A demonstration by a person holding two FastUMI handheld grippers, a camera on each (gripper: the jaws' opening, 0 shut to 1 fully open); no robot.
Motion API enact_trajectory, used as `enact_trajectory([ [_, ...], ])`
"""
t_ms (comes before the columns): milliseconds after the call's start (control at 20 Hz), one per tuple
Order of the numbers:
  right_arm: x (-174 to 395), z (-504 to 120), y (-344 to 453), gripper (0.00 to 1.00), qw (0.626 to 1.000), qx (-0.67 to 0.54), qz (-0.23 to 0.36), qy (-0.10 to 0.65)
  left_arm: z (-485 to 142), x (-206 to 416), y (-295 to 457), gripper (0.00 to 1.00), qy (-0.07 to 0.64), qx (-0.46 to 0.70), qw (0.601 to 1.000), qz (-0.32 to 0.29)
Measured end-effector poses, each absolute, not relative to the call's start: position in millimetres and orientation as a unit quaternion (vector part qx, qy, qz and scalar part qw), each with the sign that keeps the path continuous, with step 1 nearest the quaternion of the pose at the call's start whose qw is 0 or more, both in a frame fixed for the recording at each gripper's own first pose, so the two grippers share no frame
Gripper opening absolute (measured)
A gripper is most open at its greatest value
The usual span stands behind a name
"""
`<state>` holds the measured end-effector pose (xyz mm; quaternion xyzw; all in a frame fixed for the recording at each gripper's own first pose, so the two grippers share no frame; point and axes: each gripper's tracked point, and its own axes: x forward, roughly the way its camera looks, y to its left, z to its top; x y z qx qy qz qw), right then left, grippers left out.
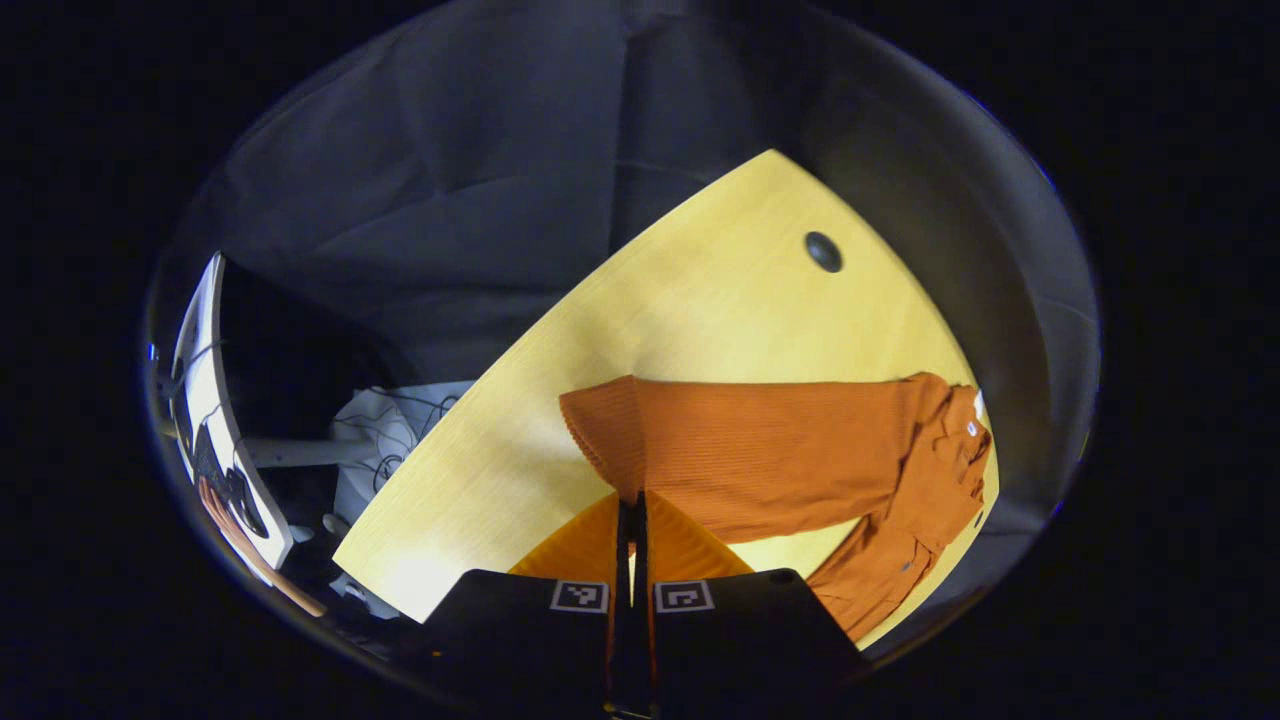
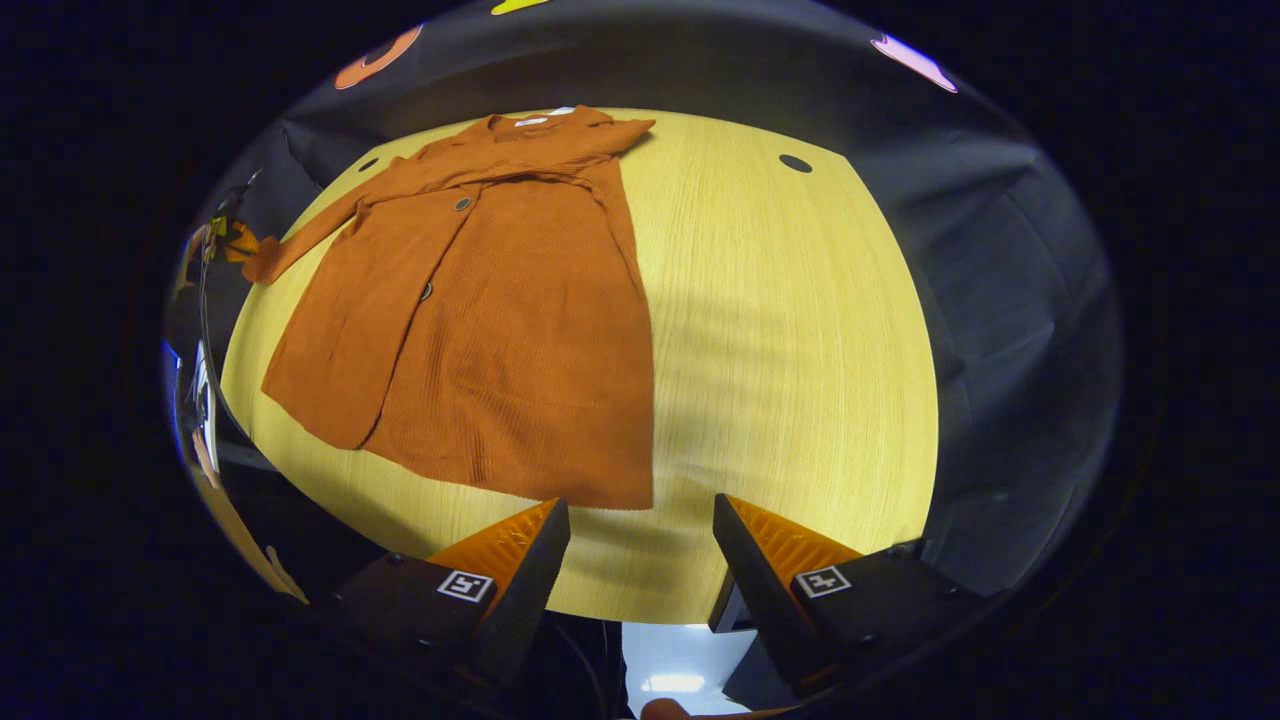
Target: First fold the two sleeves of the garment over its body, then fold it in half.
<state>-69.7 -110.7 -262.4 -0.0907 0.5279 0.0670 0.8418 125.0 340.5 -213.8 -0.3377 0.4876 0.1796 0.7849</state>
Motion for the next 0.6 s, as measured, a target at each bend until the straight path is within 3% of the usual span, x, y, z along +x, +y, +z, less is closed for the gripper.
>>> enact_trajectory([
  [300,-66,-260,-123,0.93,0.859,-0.077,0.085,0.499,-120,187,243,0.03,0.452,-0.289,0.836,0.118],
  [600,-73,-257,-159,0.93,0.873,-0.037,0.077,0.480,-70,255,78,0.03,0.443,-0.247,0.861,0.036],
])
